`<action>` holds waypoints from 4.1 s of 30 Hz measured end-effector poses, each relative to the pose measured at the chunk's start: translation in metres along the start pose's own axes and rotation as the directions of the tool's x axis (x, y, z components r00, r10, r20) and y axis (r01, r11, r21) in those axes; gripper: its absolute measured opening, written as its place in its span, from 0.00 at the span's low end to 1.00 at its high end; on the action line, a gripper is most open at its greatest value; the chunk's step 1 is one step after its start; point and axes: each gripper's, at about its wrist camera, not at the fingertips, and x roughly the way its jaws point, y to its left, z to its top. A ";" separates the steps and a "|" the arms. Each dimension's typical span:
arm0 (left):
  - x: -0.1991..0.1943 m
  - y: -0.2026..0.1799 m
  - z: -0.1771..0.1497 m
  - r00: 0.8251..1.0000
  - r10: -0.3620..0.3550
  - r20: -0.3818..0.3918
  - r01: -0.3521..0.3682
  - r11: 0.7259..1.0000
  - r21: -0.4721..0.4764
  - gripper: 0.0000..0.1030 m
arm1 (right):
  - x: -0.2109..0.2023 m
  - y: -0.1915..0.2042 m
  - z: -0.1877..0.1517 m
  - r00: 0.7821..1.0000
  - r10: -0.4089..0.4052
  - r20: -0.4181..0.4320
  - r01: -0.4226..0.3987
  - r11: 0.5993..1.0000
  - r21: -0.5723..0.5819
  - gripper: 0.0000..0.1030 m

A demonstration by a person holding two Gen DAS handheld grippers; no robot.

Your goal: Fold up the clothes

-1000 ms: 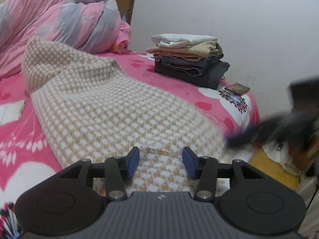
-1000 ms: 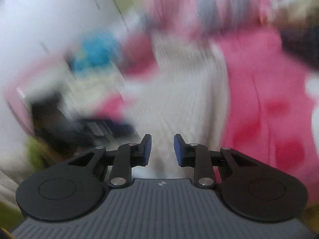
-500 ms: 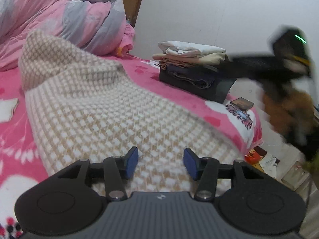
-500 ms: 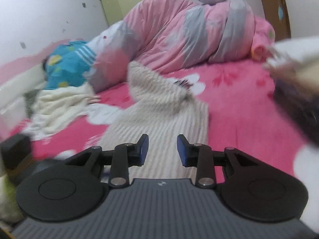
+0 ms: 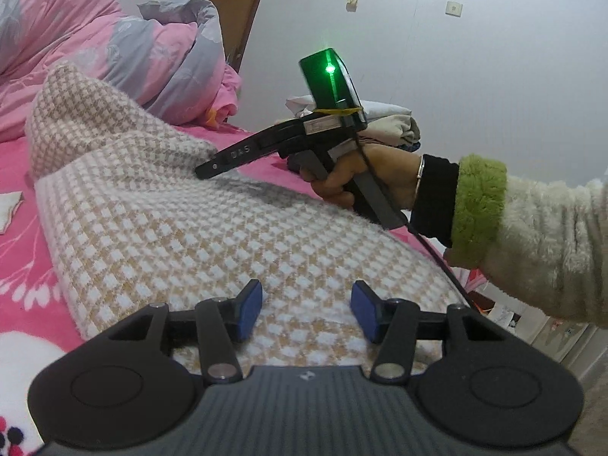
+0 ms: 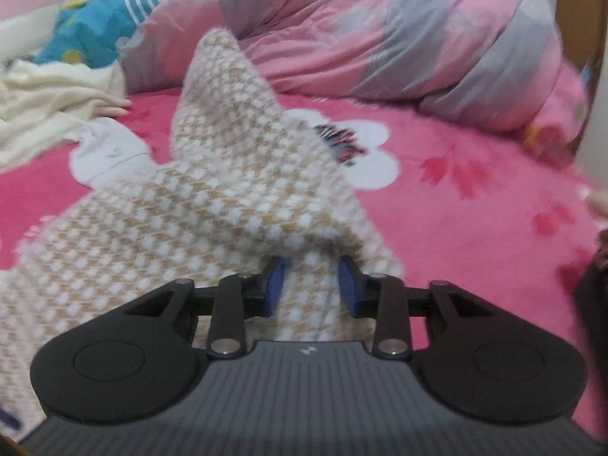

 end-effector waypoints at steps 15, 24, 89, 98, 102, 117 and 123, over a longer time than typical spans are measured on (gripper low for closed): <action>-0.005 0.002 -0.002 1.000 -0.006 0.013 0.006 1.000 -0.005 0.52 | -0.038 -0.066 -0.027 0.970 0.128 0.209 -0.224 0.806 0.547 0.08; -0.002 0.001 -0.005 0.999 -0.039 0.027 0.039 0.999 0.015 0.54 | -0.036 0.029 0.073 0.980 0.075 0.184 -0.087 0.995 0.058 0.08; -0.013 -0.004 -0.026 0.985 -0.112 0.128 0.103 0.992 0.078 0.61 | 0.184 0.050 0.183 0.994 -0.040 0.105 0.047 0.997 -0.067 0.03; -0.011 -0.001 -0.024 0.985 -0.113 0.129 0.104 0.992 0.076 0.62 | 0.211 0.018 0.141 0.995 -0.092 -0.028 0.090 0.995 -0.041 0.00; -0.010 -0.001 -0.024 0.985 -0.113 0.131 0.104 0.991 0.079 0.62 | 0.195 -0.002 0.160 0.999 -0.046 -0.010 0.047 0.996 0.073 0.00; -0.005 0.001 -0.024 0.984 -0.117 0.131 0.108 0.991 0.075 0.63 | 0.125 0.023 0.088 0.991 -0.043 -0.127 0.006 0.961 -0.276 0.00; -0.005 0.000 -0.026 0.983 -0.124 0.133 0.115 0.990 0.079 0.65 | 0.074 0.010 0.100 0.996 -0.083 -0.025 0.079 0.987 -0.140 0.03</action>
